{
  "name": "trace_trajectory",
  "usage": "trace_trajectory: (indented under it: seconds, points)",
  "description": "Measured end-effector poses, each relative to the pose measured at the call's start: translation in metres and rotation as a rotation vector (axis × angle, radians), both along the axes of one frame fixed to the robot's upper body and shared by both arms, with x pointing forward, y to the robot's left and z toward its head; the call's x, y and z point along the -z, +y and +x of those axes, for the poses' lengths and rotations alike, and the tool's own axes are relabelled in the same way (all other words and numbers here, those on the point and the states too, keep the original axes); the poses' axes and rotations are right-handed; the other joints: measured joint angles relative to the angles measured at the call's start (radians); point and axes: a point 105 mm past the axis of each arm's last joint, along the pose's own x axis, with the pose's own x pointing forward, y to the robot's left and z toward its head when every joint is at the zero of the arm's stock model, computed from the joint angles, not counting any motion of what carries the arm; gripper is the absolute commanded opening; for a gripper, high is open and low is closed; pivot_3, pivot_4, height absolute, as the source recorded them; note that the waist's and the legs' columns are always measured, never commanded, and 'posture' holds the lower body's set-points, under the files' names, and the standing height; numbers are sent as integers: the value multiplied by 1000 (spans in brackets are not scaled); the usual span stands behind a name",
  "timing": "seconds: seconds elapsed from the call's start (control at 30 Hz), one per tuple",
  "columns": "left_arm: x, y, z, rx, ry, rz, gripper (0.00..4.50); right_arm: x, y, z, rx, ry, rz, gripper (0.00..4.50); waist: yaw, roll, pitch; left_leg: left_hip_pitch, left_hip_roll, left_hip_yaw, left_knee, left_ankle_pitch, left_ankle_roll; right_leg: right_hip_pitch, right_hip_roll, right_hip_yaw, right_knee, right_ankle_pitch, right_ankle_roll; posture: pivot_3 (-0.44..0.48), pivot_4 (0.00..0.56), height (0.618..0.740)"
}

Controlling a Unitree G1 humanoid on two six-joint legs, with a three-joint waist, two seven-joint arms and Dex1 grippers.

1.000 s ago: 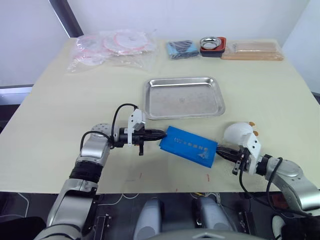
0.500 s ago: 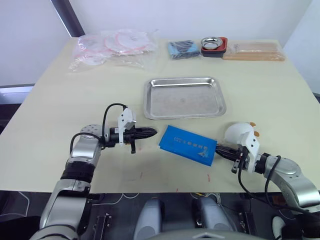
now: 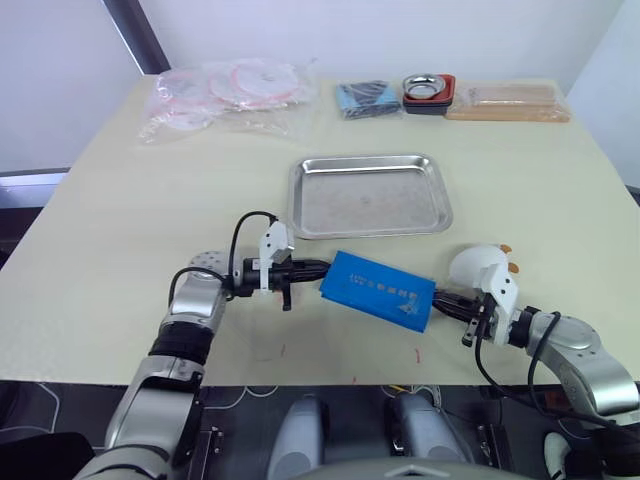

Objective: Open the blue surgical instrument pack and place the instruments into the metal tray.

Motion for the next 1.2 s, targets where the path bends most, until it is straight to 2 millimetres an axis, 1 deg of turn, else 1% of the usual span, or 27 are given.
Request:
trace_trajectory:
  seconds: [0.1, 0.17, 0.23, 0.27, 0.4, 0.6, 0.93, 1.03, 1.2]
  points:
    - [1, 2, -4, 2, -1, 3, 171, -1, 3, 2, -4, -3, 3, 0, -4, 0, 0, 0, 0, 0, 0, 0, 0, 0, 0, 0, 0, 0, 0, 0, 150, 740]
    - [3, 6, -13, 5, 3, 7, 171, 0, 6, 8, -8, -4, 7, 0, -7, 0, 0, 1, 0, -1, 0, 0, 0, 0, 1, 0, 1, 0, 0, 0, 150, 740]
    - [3, 9, -17, 3, 8, 15, 171, -2, 9, 12, -14, -12, 5, 0, -9, 0, 0, 1, 1, -1, 0, 0, 0, 0, 1, 1, 1, 0, 0, 0, 150, 740]
    - [5, 12, -23, -1, 17, 19, 171, -2, 12, 17, -16, -14, 7, 0, -10, 0, 0, 1, 1, -1, 0, 0, 0, 0, 1, 1, 1, 0, 0, 0, 150, 740]
    - [7, 15, -36, -13, 36, 16, 171, -4, 16, 29, -12, -27, 9, 0, -6, 0, 0, 1, 1, -1, 0, 0, 0, 0, 1, 0, 1, 0, 0, 0, 150, 740]
    - [8, 18, -39, -56, 41, 18, 171, -4, 20, 38, -31, -44, 1, 0, -5, 0, 0, 1, 1, 0, 0, 0, 0, 0, 0, 0, 1, 0, 0, 0, 150, 740]
    - [5, 26, -34, -105, 28, 30, 171, -3, 24, 32, -80, -57, 3, 0, -6, 0, 0, 1, 1, -1, 0, 0, 0, 0, 0, 0, 1, 0, 0, 0, 150, 740]
    - [4, 35, -35, -136, 29, 25, 171, 0, 19, 26, -86, -66, -8, 0, -6, 0, 0, 1, 1, -1, 0, 0, 0, 0, 0, 0, 1, 0, 0, 0, 150, 740]
    - [3, 55, -39, -189, 27, 45, 171, 2, -10, 16, -70, -88, -75, 0, -1, 0, 0, 1, 0, 0, 0, 0, 0, 0, -1, 0, 0, 0, 0, 0, 150, 740]
